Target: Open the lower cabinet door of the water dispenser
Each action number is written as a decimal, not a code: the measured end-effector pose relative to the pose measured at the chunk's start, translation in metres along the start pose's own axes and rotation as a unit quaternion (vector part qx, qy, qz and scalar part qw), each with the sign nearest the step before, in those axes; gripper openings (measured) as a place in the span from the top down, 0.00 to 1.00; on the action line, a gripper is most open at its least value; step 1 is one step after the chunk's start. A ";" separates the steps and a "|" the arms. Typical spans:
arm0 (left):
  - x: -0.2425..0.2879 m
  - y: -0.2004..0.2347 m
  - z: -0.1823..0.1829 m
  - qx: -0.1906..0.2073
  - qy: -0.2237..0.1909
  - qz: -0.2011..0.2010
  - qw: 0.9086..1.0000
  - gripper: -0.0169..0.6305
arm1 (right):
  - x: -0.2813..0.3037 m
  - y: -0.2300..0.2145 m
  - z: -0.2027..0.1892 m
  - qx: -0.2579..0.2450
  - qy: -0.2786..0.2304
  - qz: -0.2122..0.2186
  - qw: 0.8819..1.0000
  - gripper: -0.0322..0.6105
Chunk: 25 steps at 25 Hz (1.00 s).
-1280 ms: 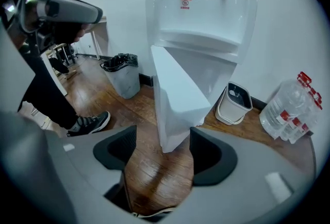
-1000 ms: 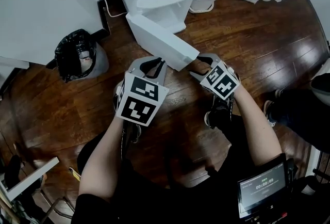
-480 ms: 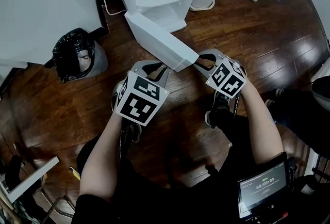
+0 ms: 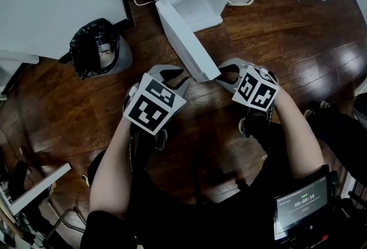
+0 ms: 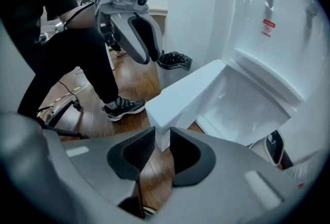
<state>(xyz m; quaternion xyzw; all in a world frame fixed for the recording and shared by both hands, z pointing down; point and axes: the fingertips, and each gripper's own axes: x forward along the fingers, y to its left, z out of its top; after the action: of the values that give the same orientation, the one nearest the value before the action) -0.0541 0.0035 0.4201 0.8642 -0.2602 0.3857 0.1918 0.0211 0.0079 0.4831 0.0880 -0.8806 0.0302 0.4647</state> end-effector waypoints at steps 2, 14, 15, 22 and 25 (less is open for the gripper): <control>-0.001 -0.009 -0.010 0.015 0.014 -0.018 1.000 0.79 | 0.007 0.014 0.016 -0.016 -0.001 0.020 1.000 0.82; -0.025 0.001 -0.066 0.041 0.115 -0.021 0.992 0.76 | 0.050 0.060 0.087 -0.050 -0.046 0.058 0.996 0.85; -0.026 0.003 -0.072 0.034 0.119 -0.022 0.992 0.76 | 0.053 0.062 0.091 -0.051 -0.048 0.060 0.996 0.85; -0.037 0.024 -0.100 0.010 0.118 -0.009 0.993 0.74 | 0.074 0.073 0.127 -0.049 -0.070 0.071 0.994 0.86; -0.042 0.037 -0.107 0.013 0.131 0.013 0.991 0.74 | 0.083 0.070 0.140 -0.051 -0.075 0.057 0.994 0.89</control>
<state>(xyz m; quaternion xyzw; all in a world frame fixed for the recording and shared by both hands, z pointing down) -0.1603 0.0441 0.4602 0.8053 -0.2394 0.5010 0.2079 -0.1507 0.0474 0.4741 0.0160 -0.9170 0.0048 0.3986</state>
